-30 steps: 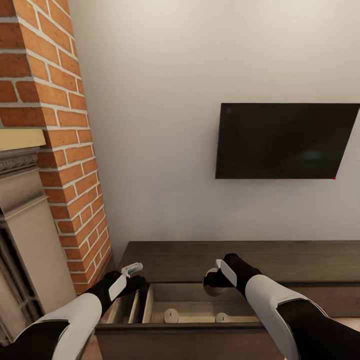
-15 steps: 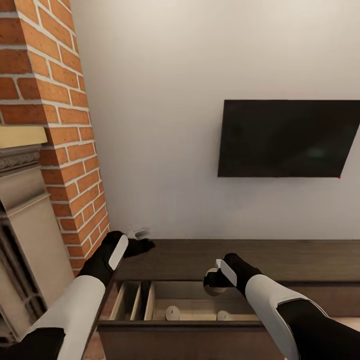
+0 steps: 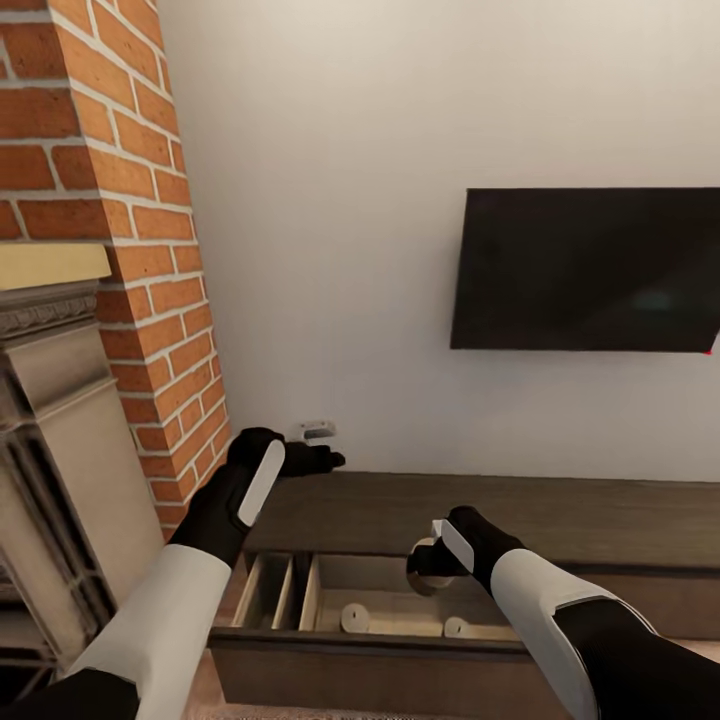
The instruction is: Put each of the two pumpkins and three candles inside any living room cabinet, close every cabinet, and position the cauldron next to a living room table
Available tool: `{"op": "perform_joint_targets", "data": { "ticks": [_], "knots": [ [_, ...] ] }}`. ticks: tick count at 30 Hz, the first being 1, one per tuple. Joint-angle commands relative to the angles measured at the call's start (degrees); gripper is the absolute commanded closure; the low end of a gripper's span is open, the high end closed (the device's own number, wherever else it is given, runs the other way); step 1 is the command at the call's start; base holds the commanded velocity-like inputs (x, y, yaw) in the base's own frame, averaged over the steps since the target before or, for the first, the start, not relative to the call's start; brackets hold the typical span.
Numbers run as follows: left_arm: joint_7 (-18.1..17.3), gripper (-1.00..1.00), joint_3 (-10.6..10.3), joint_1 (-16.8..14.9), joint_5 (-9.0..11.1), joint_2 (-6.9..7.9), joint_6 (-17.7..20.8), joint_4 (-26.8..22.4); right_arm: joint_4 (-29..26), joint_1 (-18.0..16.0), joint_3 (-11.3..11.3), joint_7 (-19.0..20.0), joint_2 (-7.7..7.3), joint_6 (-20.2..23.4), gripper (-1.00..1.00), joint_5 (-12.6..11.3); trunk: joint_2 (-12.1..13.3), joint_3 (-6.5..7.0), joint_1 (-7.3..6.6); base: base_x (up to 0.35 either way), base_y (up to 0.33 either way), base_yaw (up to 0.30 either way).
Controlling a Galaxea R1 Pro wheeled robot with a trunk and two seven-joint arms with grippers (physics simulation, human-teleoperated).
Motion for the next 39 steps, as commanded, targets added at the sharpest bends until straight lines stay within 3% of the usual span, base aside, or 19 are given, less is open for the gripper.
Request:
{"op": "perform_joint_targets", "data": {
  "ticks": [1,7,27,39],
  "knots": [
    [0.5,-1.00,-0.7,0.0,0.5,-0.03,0.3,-0.5,-0.1,0.0,0.4,-0.3,-0.02,0.3,1.00,-0.6,0.0,-0.16,0.00,0.000,0.000,0.061],
    [0.6,-1.00,-1.7,0.0,0.5,-0.22,0.5,-1.3,-0.1,0.0,0.3,-0.4,-0.02,0.4,1.00,-0.6,0.0,-0.71,0.00,0.000,0.000,0.017],
    [0.6,-1.00,-1.8,0.0,0.5,-0.24,0.4,-1.1,0.1,0.0,0.2,-0.5,0.00,0.4,1.00,-0.6,0.0,-2.58,0.00,0.052,0.093,-0.003],
    [0.7,-1.00,-1.9,0.0,0.5,-0.38,0.4,-0.8,0.1,0.0,0.3,-0.5,0.06,0.1,1.00,-0.6,0.0,-3.61,0.00,0.000,0.001,-0.138]
  ]
}}
